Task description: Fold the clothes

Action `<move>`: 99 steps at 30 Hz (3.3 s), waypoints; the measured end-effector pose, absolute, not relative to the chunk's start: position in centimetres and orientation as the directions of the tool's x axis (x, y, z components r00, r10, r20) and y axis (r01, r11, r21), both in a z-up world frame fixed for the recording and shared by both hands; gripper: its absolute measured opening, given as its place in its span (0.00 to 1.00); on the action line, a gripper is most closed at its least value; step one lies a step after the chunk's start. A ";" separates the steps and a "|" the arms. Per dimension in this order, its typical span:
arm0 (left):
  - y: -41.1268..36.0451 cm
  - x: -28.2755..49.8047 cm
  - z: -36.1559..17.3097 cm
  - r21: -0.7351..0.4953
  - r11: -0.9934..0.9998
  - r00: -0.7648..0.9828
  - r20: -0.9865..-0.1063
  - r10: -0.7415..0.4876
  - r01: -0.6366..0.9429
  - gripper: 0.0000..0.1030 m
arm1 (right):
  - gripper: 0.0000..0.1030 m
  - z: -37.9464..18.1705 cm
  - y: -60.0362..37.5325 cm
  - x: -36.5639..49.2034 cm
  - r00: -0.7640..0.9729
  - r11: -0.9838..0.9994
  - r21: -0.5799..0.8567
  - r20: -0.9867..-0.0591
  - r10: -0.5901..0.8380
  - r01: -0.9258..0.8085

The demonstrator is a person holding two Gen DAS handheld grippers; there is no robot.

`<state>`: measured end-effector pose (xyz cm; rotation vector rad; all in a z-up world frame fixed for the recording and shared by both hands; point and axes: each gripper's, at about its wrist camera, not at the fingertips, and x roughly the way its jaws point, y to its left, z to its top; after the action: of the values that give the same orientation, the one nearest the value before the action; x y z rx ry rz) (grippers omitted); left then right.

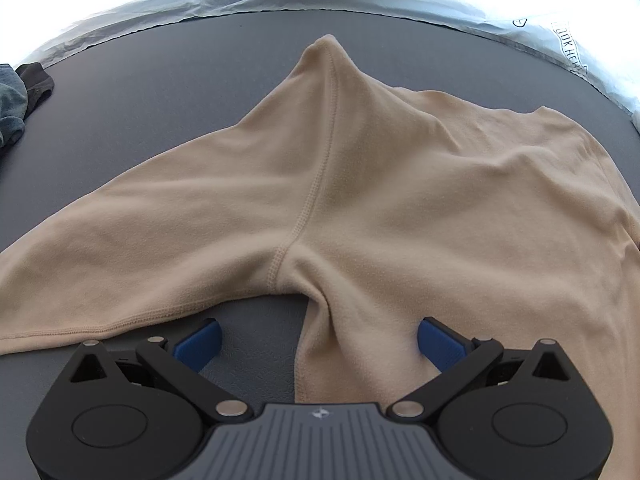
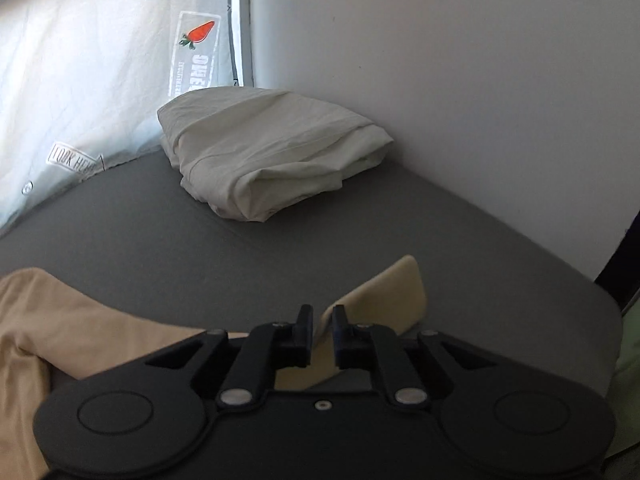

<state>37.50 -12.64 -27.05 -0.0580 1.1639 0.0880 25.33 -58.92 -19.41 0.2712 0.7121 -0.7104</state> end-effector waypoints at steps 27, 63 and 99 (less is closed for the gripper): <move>-12.5 37.6 -26.9 0.001 0.995 0.387 -0.921 0.039 -0.099 1.00 | 0.46 -24.7 -64.6 20.9 0.489 0.444 0.281 -0.732 -0.475 0.851; -8.6 39.7 -22.5 -0.006 0.997 0.518 -0.854 0.035 -0.077 0.58 | 0.49 -20.4 -52.2 35.6 0.693 0.952 -0.011 -0.682 -0.232 0.307; -7.7 56.4 -26.7 -0.002 0.999 0.664 -0.748 -0.026 0.037 0.16 | 0.09 -26.3 -38.1 59.2 0.767 0.962 -0.164 -0.638 0.066 -0.220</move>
<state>56.42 -7.67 -26.69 0.0137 0.8445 -0.0358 59.20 -38.14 -26.32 -0.2360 0.6802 0.1570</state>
